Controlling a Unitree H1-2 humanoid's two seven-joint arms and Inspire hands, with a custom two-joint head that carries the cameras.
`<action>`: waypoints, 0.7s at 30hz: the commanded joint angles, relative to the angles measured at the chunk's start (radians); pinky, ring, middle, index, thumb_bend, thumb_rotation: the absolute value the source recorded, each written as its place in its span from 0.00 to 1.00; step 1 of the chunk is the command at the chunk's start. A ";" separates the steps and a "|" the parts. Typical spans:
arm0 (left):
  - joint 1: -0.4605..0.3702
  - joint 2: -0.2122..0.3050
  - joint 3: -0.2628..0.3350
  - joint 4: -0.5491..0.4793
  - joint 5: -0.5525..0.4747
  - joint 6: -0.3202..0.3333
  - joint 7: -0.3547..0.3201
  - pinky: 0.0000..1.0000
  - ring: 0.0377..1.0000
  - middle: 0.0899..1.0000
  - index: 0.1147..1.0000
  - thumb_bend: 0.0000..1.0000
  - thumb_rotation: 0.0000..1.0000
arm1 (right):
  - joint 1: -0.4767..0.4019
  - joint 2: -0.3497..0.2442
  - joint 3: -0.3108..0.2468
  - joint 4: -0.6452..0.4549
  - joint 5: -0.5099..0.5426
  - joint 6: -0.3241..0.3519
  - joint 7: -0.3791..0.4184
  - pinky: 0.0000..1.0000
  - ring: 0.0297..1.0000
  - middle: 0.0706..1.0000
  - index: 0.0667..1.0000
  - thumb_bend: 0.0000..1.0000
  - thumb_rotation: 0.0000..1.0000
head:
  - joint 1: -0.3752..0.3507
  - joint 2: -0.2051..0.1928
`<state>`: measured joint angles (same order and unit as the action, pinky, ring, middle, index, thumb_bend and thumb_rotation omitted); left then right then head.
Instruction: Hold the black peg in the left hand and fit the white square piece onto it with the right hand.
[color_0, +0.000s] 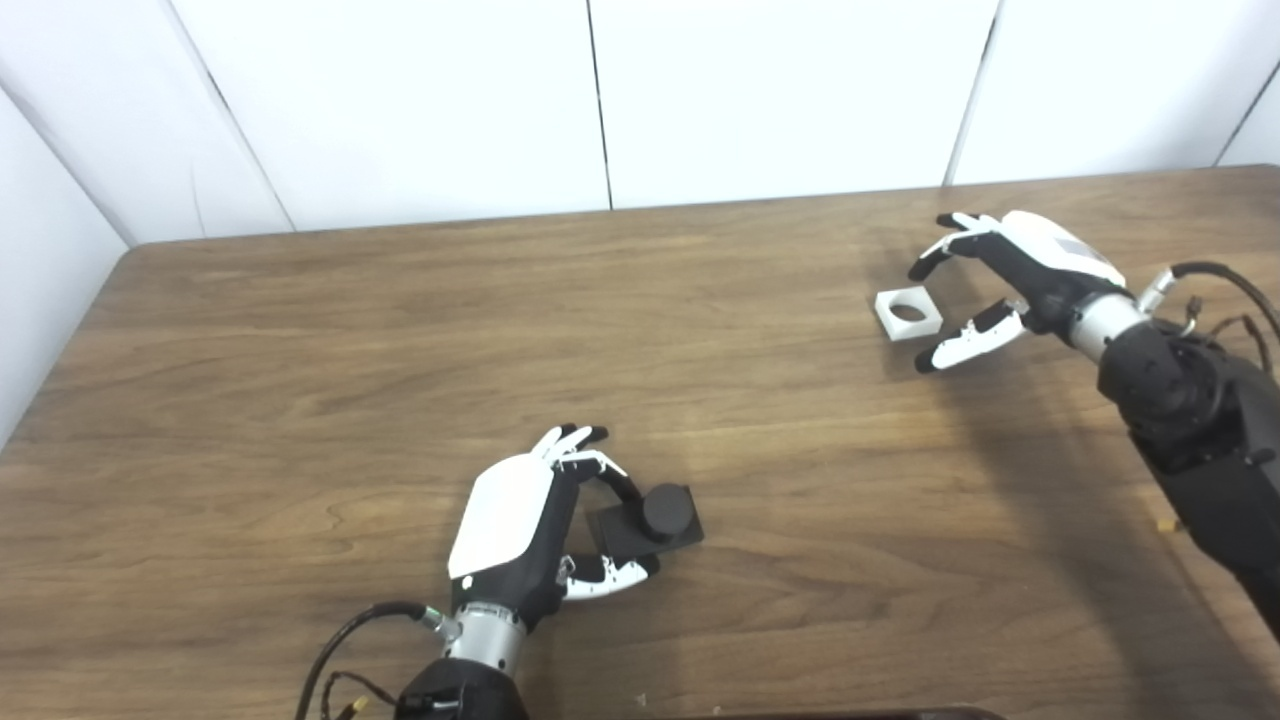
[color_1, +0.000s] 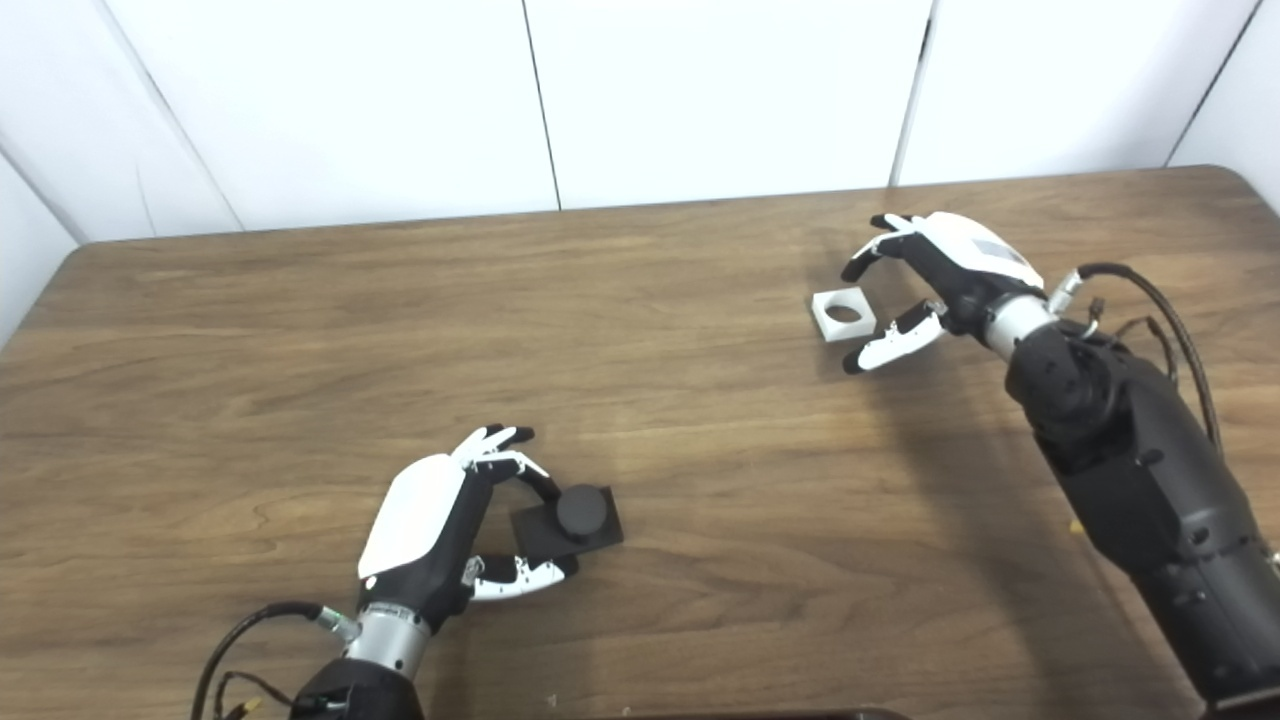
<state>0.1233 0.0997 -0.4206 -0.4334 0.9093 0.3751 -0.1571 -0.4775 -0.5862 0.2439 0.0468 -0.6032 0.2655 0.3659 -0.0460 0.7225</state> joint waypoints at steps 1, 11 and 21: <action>0.025 -0.030 -0.022 0.006 -0.010 0.003 -0.030 0.82 0.94 0.88 0.43 0.50 0.07 | -0.066 -0.028 0.004 -0.011 -0.030 -0.001 0.013 1.00 1.00 0.97 0.69 0.91 0.20 | 0.000 0.000; 0.028 -0.032 -0.027 0.026 -0.014 -0.008 -0.005 0.83 0.94 0.87 0.43 0.50 0.07 | -0.123 -0.003 0.024 0.063 -0.058 -0.024 0.016 1.00 1.00 0.97 0.69 0.91 0.21 | 0.000 -0.009; 0.028 -0.030 -0.033 0.037 -0.022 -0.010 0.015 0.83 0.94 0.87 0.43 0.50 0.07 | -0.149 0.012 0.025 0.125 -0.056 -0.040 0.000 1.00 1.00 0.97 0.70 0.89 0.22 | 0.002 -0.012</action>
<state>0.1244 0.0963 -0.4354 -0.4222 0.8971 0.3735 -0.1243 -0.5602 -0.5693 0.2775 0.1827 -0.6557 0.2558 0.3935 -0.0430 0.7087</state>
